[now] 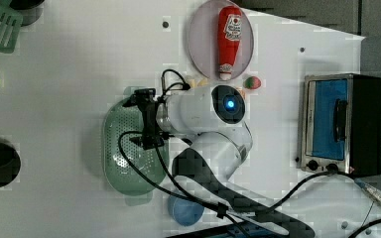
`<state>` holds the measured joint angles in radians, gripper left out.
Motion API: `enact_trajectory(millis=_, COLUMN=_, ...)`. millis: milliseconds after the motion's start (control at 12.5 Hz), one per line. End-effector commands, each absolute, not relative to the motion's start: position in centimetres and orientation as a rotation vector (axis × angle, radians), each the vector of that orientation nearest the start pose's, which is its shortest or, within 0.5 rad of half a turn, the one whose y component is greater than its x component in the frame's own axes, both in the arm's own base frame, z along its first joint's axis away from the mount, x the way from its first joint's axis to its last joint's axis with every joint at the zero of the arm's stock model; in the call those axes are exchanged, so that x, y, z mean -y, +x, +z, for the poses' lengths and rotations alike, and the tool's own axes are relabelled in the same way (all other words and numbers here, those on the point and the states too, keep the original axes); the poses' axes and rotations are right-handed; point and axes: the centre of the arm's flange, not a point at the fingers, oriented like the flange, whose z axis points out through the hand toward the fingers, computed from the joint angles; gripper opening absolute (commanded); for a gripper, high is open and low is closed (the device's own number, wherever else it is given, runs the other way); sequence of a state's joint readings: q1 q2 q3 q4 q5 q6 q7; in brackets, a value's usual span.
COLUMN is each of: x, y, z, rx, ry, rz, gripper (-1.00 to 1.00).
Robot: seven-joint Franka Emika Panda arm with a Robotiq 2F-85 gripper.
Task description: Drag strainer forwards.
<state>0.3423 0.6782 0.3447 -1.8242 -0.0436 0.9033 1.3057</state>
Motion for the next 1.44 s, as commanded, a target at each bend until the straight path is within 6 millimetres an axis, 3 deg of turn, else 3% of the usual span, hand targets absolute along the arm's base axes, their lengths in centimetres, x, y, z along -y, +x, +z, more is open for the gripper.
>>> enact_trajectory(millis=80, x=-39.6, y=53.6, z=18.9, rx=-2.108, ry=-2.238, rz=0.248, gripper=1.0)
enact_trajectory(millis=1440, x=-38.0, y=64.4, z=18.5, rx=-2.13, ry=-2.026, rz=0.143, gripper=1.0)
